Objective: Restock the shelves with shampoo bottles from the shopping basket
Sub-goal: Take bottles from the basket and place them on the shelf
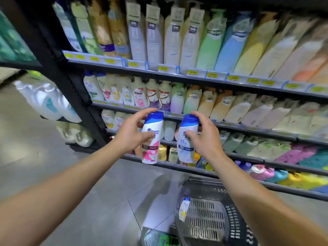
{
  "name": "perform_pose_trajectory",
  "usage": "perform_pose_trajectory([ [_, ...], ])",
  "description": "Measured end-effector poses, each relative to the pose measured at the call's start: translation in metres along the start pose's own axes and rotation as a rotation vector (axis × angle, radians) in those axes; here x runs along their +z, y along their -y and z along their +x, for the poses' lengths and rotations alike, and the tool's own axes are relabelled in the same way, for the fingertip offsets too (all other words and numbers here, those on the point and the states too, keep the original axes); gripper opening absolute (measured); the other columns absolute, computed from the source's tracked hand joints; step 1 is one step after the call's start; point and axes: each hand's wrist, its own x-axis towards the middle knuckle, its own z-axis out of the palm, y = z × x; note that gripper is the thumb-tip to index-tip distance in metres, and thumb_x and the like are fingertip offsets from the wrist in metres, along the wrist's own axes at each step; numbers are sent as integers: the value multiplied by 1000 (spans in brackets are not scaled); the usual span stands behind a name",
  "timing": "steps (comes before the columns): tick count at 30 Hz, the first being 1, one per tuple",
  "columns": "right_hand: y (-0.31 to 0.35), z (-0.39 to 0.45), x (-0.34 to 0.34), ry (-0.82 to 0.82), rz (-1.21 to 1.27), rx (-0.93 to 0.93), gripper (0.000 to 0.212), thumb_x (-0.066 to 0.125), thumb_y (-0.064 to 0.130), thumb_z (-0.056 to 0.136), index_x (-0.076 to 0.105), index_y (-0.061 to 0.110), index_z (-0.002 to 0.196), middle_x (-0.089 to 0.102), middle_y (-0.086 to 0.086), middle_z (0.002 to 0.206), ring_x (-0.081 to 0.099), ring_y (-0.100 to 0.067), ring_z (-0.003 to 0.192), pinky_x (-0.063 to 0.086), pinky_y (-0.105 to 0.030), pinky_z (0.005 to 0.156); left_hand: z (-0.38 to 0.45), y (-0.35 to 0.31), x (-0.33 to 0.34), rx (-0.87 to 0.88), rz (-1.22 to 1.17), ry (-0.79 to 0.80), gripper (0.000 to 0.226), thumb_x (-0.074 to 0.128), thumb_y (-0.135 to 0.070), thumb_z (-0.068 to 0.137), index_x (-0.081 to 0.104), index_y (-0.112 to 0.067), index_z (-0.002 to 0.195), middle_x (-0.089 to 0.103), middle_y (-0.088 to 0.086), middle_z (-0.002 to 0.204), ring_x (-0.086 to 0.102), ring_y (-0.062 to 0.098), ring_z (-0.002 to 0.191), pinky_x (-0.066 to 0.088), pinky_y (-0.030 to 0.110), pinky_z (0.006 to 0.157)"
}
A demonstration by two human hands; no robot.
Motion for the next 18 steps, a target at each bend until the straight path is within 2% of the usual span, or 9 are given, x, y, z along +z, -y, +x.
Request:
perform_pose_trajectory([
  [3,79,9,20,-29,6,-96,60,71,8,76,52,28,130,59,6,124,58,-20,111,45,-34,98,-12,-13,-84,68,39,-79,79,77,8,70,54,-48,123,62,8,116,65,13,82,50,12,64],
  [5,129,15,33,-52,-3,-167,60,73,7,75,54,23,130,59,4,126,56,-17,113,41,-26,97,-20,-24,-136,114,43,-125,82,77,7,70,53,-55,118,62,9,116,65,10,75,51,14,61],
  [7,174,21,44,-66,-17,-216,60,74,7,75,54,23,130,59,3,126,55,-15,113,38,-20,92,-24,-36,-180,157,49,-174,84,77,7,68,53,-58,117,63,10,115,67,16,76,55,23,65],
  [9,215,29,54,-64,-12,-266,59,73,9,77,54,26,130,59,4,124,57,-17,111,42,-25,95,-26,-51,-221,207,60,-240,85,77,6,67,53,-59,116,65,8,114,68,26,84,57,34,77],
  [10,235,33,59,-60,-1,-289,58,73,10,78,53,27,130,59,4,123,58,-18,110,45,-31,96,-26,-59,-240,230,73,-270,84,77,5,66,52,-59,116,66,7,112,67,27,86,57,35,80],
  [12,271,42,66,-56,17,-348,57,72,11,79,53,29,129,58,7,121,59,-17,108,49,-40,95,-24,-75,-273,264,82,-308,83,76,5,67,53,-56,116,65,9,113,65,32,85,56,33,80],
  [16,331,69,71,-90,16,-479,57,74,10,76,55,23,128,60,5,124,58,-16,112,48,-44,96,-12,-110,-324,346,71,-340,77,74,8,70,54,-44,123,61,17,118,60,40,80,56,38,79],
  [18,358,86,70,-123,3,-529,58,75,10,73,56,22,127,62,5,123,58,-15,111,48,-43,97,-2,-127,-345,385,80,-380,76,74,8,70,54,-41,124,60,19,118,56,35,74,55,38,77],
])
